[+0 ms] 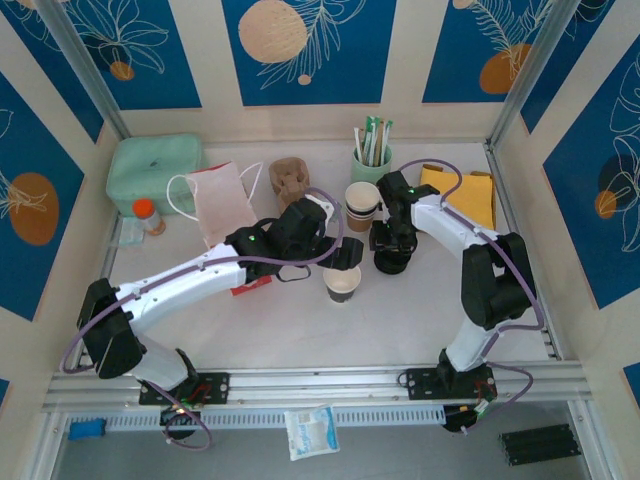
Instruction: Pack the takeout coffee
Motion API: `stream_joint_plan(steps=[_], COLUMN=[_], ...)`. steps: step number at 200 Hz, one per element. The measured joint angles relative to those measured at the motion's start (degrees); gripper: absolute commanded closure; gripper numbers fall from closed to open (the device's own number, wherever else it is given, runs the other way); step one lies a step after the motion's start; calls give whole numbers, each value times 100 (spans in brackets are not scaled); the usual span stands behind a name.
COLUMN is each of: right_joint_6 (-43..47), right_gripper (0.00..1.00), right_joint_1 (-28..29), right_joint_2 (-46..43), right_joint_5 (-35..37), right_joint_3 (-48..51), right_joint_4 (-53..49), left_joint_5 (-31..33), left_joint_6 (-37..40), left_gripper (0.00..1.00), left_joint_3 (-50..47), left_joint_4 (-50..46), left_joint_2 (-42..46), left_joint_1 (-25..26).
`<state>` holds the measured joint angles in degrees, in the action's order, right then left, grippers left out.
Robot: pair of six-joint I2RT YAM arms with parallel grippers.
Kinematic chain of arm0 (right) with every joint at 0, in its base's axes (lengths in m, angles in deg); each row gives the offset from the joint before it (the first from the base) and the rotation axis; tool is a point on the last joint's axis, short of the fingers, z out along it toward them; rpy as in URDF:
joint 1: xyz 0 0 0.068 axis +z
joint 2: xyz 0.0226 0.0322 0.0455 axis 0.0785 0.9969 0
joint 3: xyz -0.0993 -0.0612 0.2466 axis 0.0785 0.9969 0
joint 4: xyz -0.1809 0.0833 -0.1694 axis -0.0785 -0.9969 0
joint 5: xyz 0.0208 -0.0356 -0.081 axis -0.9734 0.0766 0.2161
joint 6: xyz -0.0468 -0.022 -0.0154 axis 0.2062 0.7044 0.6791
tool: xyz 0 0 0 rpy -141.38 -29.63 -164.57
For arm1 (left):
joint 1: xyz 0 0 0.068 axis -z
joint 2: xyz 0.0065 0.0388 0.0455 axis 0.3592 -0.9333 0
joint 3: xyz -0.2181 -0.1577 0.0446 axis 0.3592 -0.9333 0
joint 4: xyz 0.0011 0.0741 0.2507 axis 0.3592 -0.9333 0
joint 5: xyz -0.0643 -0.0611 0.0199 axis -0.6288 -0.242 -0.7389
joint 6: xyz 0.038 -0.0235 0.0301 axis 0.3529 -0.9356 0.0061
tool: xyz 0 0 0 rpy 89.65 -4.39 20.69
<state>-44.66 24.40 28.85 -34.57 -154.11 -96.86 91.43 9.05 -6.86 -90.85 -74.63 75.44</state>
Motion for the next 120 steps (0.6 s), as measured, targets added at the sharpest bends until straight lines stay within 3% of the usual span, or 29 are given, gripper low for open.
stream_joint_plan(steps=[120], right_joint_6=[-2], right_gripper=[62], right_joint_1=[37], right_joint_2=[0], right_joint_5=[-2], right_joint_3=[0], right_joint_4=[15], left_joint_5=[0], left_joint_6=[-2], left_gripper=[1], left_joint_3=[0], left_joint_4=[0], left_joint_2=[0], left_joint_1=[0])
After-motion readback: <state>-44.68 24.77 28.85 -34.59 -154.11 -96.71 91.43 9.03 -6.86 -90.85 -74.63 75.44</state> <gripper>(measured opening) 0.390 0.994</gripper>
